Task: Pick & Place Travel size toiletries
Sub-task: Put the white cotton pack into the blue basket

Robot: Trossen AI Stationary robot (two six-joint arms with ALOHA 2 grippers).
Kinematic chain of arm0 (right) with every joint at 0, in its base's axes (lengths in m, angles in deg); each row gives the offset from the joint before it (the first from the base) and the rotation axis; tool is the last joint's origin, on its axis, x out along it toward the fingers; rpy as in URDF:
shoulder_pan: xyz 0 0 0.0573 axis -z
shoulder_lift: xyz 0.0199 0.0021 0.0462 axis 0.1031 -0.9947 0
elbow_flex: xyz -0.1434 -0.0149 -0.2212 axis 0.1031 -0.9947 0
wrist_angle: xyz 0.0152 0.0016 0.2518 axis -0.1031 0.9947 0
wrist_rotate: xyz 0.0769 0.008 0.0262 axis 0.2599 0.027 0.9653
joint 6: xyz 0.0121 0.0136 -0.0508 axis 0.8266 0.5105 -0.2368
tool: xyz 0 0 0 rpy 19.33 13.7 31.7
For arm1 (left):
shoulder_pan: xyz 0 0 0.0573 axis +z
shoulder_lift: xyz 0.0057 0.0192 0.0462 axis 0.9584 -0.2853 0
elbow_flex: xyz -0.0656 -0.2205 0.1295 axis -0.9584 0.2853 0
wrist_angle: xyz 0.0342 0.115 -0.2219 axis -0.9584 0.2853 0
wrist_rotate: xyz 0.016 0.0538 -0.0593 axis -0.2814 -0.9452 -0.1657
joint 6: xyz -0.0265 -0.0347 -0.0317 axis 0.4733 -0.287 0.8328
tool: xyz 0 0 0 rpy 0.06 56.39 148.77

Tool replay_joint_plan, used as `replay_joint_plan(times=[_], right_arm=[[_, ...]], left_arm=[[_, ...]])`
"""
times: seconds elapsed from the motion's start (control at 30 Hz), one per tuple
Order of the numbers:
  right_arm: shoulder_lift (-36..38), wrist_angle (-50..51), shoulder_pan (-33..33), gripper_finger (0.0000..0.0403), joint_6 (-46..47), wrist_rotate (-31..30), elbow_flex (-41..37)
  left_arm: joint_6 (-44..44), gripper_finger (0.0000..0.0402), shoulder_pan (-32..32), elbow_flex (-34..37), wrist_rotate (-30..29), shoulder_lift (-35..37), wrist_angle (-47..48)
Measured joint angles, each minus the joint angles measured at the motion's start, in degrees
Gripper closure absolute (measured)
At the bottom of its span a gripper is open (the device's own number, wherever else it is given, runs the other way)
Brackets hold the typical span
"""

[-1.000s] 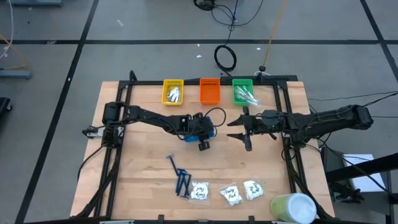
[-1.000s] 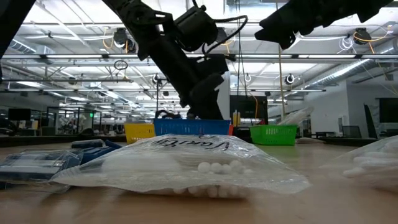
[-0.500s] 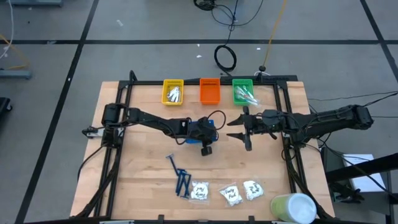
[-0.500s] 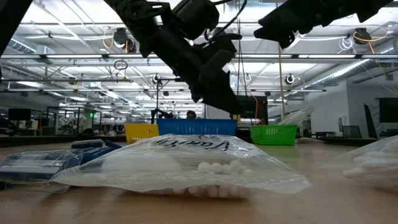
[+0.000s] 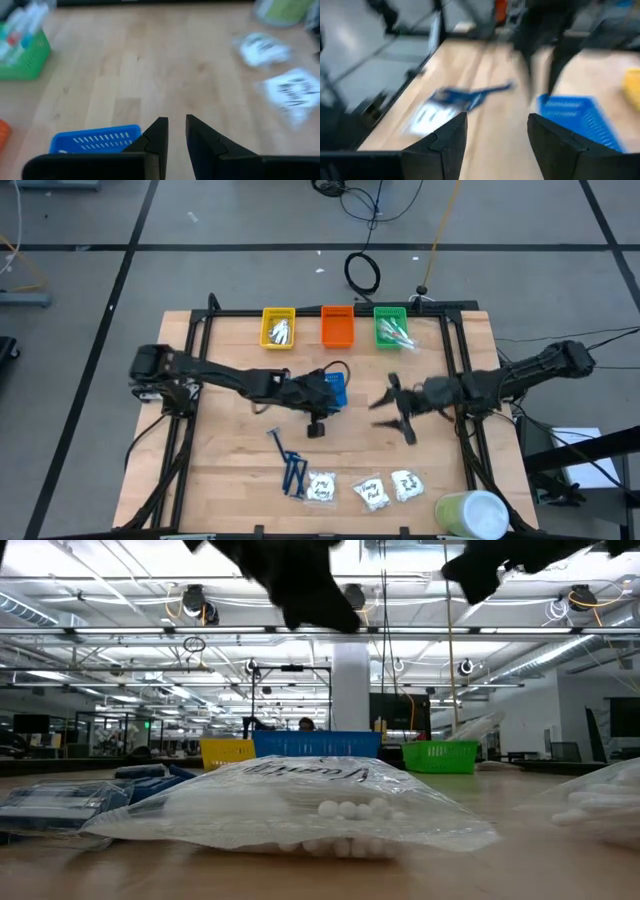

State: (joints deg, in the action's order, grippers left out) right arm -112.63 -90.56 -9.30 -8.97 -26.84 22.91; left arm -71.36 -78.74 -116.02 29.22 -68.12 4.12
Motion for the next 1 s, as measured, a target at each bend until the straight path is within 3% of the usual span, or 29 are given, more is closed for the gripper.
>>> replay_joint_plan(times=[0.2,0.43,0.63,0.87,1.0], right_arm=[[-7.5,17.4,-16.8,0.0207,11.6,-10.0,7.4],[-19.7,25.5,-28.8,0.0206,28.9,-9.5,11.4],[-25.4,29.9,-30.7,0.0189,39.2,-8.4,11.4],[-30.8,28.8,-30.7,0.0127,37.9,-4.0,10.9],[-32.5,26.4,-30.5,0.0125,36.1,-2.4,9.3]], left_arm=[[-0.8,0.0337,-1.2,1.9,-7.8,7.2,1.3],[3.6,0.0337,0.3,4.6,-13.7,8.1,1.3],[7.5,0.0337,1.3,4.6,-13.9,7.8,0.8],[9.2,0.0337,0.5,4.6,-13.3,7.8,1.1],[9.1,0.0337,-0.5,4.6,-13.1,7.8,1.2]])
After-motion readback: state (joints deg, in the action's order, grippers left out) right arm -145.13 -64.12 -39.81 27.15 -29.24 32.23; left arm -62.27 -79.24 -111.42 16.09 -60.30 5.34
